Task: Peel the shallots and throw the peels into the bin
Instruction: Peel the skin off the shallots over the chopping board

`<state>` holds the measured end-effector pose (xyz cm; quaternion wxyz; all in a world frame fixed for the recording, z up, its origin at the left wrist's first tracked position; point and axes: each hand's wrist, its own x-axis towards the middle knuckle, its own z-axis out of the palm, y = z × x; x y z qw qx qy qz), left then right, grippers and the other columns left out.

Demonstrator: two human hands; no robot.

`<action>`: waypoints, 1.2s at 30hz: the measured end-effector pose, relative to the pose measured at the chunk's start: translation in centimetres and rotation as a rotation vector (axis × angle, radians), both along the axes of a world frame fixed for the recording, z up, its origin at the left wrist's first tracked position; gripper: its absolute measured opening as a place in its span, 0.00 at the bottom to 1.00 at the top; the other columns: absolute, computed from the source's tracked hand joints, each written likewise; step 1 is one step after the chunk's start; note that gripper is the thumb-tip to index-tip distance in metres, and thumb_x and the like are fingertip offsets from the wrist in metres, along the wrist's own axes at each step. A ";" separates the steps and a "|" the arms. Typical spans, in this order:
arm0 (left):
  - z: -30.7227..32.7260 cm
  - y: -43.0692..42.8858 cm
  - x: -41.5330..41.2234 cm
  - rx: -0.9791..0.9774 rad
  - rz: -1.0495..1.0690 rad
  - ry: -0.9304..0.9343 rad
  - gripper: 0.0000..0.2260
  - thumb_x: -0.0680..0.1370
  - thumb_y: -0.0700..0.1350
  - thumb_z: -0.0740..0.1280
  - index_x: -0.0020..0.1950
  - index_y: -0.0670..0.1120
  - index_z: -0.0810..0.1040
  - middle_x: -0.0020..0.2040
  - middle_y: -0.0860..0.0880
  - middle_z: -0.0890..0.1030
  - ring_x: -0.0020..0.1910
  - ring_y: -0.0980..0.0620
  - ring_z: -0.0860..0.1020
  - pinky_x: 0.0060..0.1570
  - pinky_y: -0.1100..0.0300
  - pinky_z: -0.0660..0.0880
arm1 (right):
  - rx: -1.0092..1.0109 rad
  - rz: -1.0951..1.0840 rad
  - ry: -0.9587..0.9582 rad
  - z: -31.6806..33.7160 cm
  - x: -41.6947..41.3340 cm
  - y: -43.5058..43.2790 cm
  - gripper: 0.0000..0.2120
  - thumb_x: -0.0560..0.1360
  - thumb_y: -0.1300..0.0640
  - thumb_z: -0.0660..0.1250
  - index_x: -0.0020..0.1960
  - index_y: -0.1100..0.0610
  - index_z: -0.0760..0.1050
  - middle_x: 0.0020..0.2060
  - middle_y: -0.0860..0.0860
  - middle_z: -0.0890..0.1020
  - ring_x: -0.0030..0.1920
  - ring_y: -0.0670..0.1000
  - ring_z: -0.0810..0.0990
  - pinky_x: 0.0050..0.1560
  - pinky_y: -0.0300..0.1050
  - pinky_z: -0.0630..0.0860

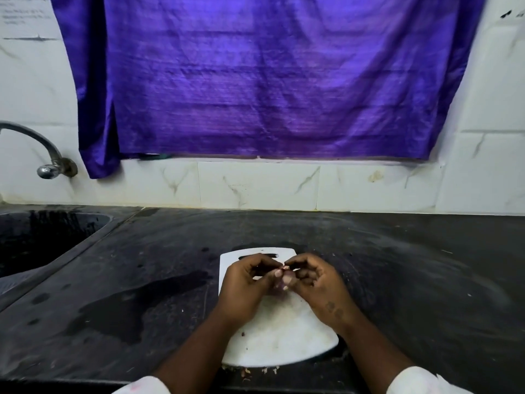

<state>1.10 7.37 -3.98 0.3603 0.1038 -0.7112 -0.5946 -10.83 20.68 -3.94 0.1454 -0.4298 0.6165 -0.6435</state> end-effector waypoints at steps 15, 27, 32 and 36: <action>-0.2 -0.1 0.0 -0.122 0.070 -0.022 0.10 0.75 0.33 0.74 0.42 0.48 0.86 0.42 0.47 0.87 0.43 0.52 0.85 0.43 0.57 0.80 | 0.008 -0.052 0.233 -0.4 0.4 -0.2 0.18 0.64 0.56 0.83 0.51 0.49 0.81 0.50 0.46 0.83 0.49 0.49 0.85 0.49 0.42 0.83; -0.1 -0.3 0.3 -0.156 0.047 -0.021 0.08 0.81 0.34 0.68 0.44 0.43 0.79 0.38 0.50 0.82 0.40 0.52 0.80 0.42 0.50 0.79 | -0.004 -0.019 0.082 -0.6 0.4 -0.4 0.21 0.64 0.63 0.84 0.54 0.51 0.84 0.50 0.50 0.86 0.49 0.51 0.87 0.51 0.48 0.85; -0.1 -0.5 0.5 -0.136 0.017 -0.030 0.07 0.82 0.36 0.66 0.53 0.47 0.80 0.50 0.51 0.84 0.48 0.48 0.82 0.48 0.49 0.81 | -0.010 -0.028 0.063 -0.7 -0.2 -0.6 0.21 0.67 0.62 0.82 0.58 0.51 0.84 0.54 0.51 0.85 0.52 0.52 0.87 0.56 0.53 0.84; -0.3 -0.6 0.3 -0.146 0.009 -0.047 0.09 0.80 0.34 0.69 0.52 0.48 0.83 0.52 0.49 0.86 0.49 0.54 0.82 0.46 0.54 0.80 | -0.026 -0.021 0.050 -0.9 -0.4 -0.7 0.20 0.67 0.64 0.81 0.57 0.53 0.85 0.54 0.52 0.84 0.53 0.54 0.86 0.56 0.55 0.84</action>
